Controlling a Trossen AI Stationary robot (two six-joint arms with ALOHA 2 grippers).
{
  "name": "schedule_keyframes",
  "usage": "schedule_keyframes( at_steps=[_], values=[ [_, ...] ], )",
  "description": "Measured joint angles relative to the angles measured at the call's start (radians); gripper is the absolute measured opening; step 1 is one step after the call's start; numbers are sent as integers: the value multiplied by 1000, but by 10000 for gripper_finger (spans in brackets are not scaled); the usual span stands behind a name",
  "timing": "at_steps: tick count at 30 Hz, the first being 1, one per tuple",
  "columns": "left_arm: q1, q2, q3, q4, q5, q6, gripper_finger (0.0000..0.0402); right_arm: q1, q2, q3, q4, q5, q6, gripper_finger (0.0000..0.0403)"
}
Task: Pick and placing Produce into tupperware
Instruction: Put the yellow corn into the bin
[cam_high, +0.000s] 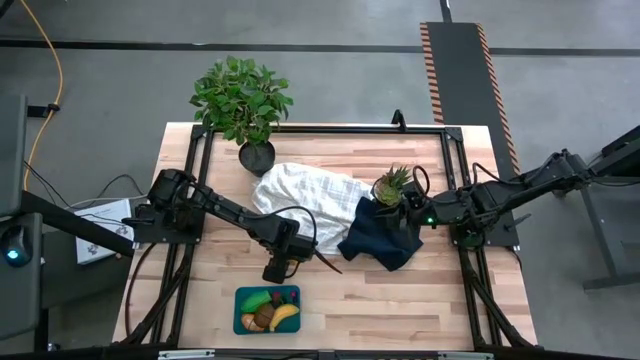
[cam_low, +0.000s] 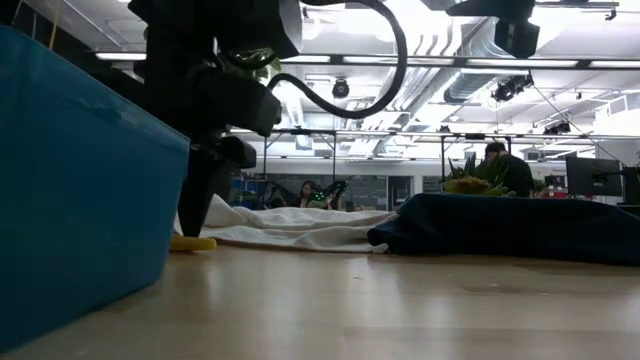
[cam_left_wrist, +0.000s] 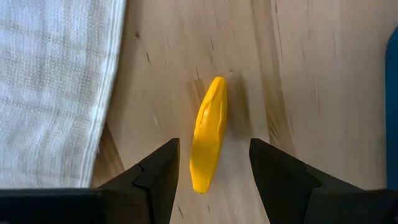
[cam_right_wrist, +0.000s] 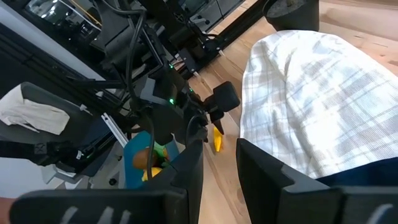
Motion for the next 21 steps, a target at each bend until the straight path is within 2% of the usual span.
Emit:
schedule_keyframes(
  at_steps=[21],
  values=[
    [0,-2,-39,11,0,0,184,0,0,0,-2,10,-4,87]
  ],
)
